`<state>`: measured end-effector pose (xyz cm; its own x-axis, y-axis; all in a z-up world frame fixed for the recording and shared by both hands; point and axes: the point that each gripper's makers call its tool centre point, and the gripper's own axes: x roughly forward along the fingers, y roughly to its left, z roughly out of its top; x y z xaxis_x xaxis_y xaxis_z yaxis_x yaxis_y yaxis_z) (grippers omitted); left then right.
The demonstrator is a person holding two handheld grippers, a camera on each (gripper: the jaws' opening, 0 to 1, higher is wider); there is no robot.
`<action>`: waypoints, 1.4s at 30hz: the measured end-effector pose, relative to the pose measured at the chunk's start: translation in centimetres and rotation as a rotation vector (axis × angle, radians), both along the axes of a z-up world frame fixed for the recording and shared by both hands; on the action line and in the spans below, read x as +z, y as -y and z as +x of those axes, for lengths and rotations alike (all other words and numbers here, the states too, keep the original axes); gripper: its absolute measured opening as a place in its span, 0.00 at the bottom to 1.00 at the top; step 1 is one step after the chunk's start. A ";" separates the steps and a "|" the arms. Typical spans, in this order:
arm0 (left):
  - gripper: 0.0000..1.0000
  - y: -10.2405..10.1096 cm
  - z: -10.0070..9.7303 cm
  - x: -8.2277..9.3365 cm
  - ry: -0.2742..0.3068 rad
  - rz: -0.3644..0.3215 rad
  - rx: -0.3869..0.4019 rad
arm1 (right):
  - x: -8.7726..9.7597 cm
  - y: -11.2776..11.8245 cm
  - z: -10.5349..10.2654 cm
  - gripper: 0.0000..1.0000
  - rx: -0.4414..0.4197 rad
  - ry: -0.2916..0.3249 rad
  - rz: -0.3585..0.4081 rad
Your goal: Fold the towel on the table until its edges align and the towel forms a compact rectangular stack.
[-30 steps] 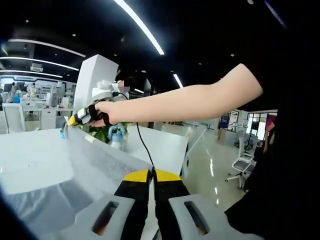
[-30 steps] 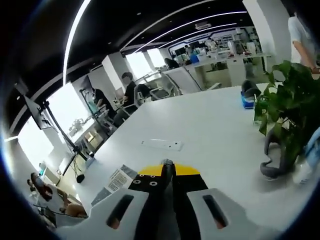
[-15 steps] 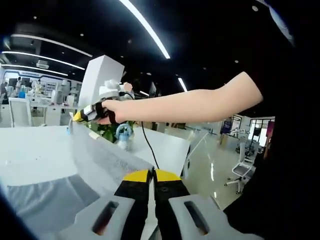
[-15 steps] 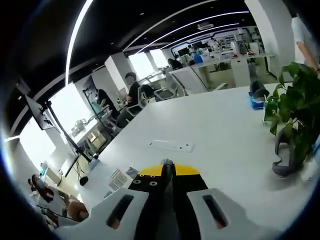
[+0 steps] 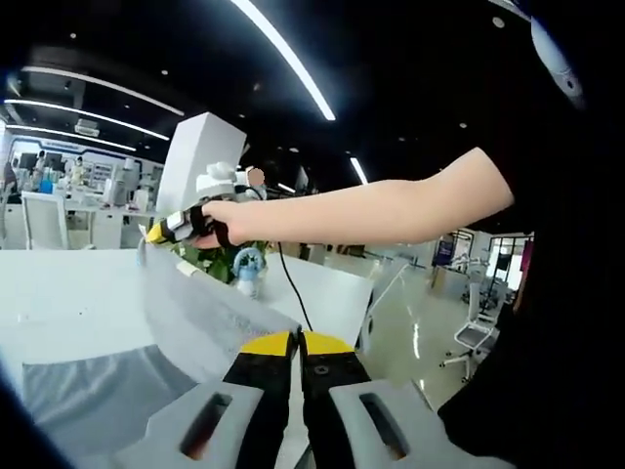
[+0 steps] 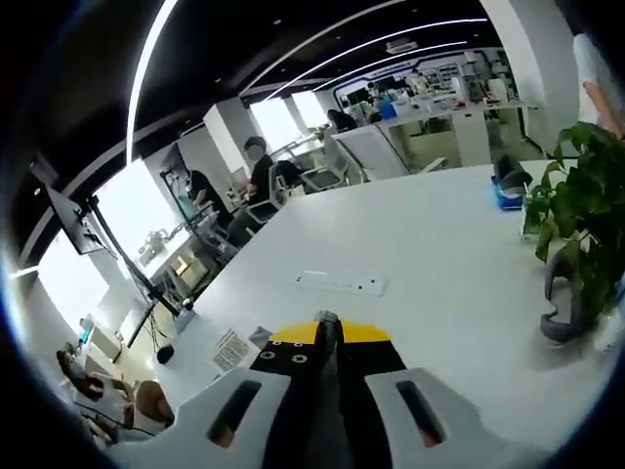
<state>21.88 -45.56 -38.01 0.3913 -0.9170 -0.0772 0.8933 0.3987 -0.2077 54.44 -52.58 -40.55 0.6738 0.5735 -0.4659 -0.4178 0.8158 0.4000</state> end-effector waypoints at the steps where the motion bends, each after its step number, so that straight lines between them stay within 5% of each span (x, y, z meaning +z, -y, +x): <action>1: 0.02 -0.2 0.1 0.0 -0.002 -0.001 0.003 | -0.1 -0.1 0.1 0.02 0.000 -0.003 -0.003; 18: 0.02 -6.2 1.2 -0.5 -0.036 -0.042 0.075 | 0.1 -4.2 1.2 0.02 0.019 -0.002 -0.019; 31: 0.02 -11.8 1.8 -1.1 -0.046 -0.053 0.153 | -0.1 -9.9 -0.5 0.02 0.050 -0.001 -0.020; 42: 0.02 -16.3 2.2 -2.3 -0.054 -0.051 0.239 | -0.2 -13.5 0.7 0.02 0.076 -0.003 -0.008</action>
